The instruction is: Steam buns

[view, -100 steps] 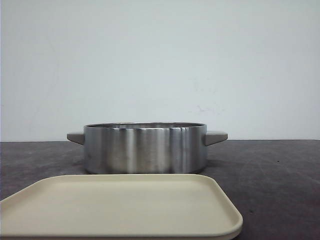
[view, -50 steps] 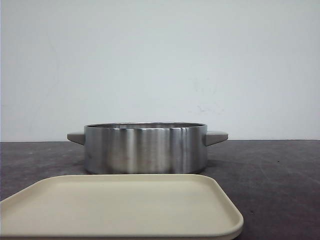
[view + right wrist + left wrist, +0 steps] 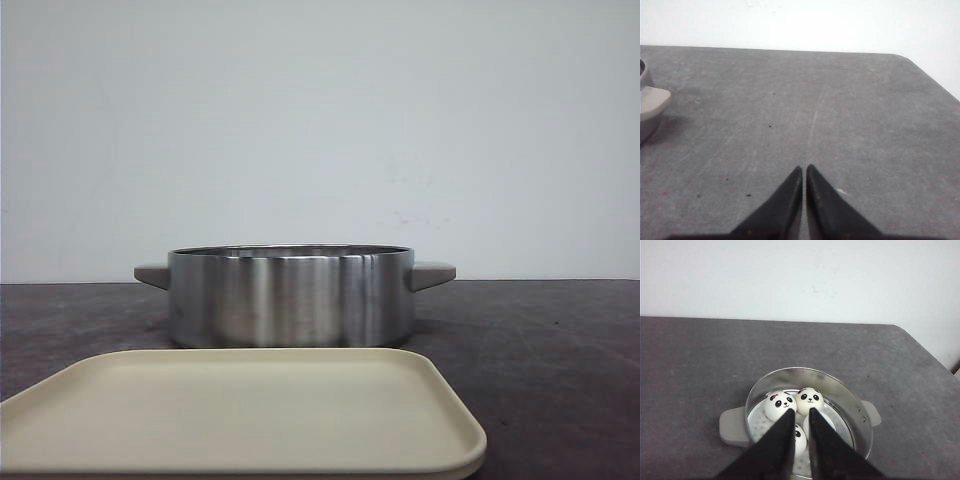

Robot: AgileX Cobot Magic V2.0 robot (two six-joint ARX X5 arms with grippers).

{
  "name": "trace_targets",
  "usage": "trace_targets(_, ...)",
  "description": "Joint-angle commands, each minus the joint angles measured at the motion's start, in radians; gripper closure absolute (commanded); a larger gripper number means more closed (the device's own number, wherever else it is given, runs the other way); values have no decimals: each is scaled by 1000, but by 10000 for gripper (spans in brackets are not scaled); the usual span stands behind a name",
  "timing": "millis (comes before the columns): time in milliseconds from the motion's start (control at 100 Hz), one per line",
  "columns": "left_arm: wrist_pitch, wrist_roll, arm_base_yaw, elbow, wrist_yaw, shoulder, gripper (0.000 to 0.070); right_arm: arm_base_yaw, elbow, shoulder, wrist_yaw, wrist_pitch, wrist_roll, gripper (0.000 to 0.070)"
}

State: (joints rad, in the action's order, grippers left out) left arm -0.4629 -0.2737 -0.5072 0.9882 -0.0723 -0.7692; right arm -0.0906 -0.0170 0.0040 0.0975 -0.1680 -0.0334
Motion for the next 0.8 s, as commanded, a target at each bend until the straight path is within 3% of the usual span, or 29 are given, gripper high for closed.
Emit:
trace_targets(0, 14, 0, -6, 14, 1, -2, 700, -1, 5, 0, -2, 10, 4, 694)
trace_targets(220, 13, 6, -6, 14, 1, -2, 700, -1, 5, 0, -2, 10, 5, 694)
trace_targets(330, 14, 211, 1, 14, -10, -2, 700, -1, 5, 0, -2, 10, 5, 694)
trace_targets(410, 13, 270, 4, 14, -10, -1, 700, -1, 5, 0, -2, 10, 4, 694)
trace_targets(620, -11, 299, 38, 14, -6, 58, 700, -1, 5, 0, -2, 10, 5, 694)
trace_targets(710, -9, 227, 96, -29, 4, 140, 700, -1, 5, 0, -2, 10, 5, 694)
trace_targets(790, 76, 162, 169, -164, 4, 238, 700, -1, 5, 0, -2, 10, 4, 694)
